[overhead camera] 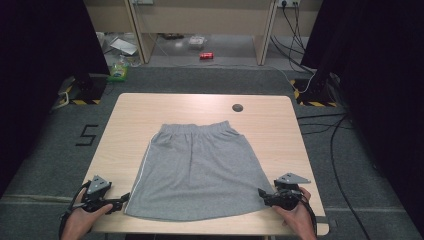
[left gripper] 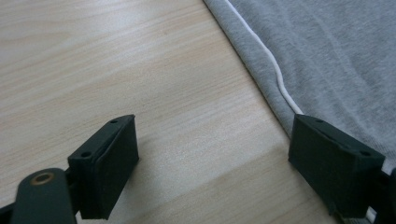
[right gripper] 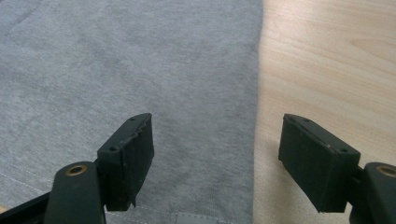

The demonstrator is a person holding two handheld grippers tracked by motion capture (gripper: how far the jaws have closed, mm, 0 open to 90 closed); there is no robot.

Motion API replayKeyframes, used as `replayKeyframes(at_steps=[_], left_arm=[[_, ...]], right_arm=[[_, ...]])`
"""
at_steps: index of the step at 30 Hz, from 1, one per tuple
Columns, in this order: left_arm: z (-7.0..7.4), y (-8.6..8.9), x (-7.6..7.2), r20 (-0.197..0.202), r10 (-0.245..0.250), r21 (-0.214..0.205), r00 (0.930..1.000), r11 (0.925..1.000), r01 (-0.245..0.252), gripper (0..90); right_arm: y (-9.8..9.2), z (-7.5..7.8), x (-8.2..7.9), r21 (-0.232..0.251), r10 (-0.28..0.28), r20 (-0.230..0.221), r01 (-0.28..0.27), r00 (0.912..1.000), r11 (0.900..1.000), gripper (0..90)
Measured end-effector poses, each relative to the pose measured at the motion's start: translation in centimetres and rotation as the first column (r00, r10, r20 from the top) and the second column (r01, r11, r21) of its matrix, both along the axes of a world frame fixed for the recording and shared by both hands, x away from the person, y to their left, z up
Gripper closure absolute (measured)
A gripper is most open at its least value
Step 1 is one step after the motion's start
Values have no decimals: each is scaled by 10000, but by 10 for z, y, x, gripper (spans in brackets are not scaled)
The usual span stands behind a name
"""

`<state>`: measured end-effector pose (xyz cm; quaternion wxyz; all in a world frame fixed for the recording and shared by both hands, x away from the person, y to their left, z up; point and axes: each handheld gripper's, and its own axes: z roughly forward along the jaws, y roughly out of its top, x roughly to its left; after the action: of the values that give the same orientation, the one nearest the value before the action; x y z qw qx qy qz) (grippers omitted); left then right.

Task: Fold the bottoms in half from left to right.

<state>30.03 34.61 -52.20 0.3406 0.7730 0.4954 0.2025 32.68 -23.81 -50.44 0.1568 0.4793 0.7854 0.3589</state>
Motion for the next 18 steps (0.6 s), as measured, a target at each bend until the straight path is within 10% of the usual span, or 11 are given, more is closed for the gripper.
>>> replayKeyframes(at_steps=[18], left_arm=[[13, 2, 28, -3, 476, -769, 9989, 9959, -475, 185]], right_arm=[[4, 2, 0, -49, 101, 103, -100, 9999, 9999, 270]])
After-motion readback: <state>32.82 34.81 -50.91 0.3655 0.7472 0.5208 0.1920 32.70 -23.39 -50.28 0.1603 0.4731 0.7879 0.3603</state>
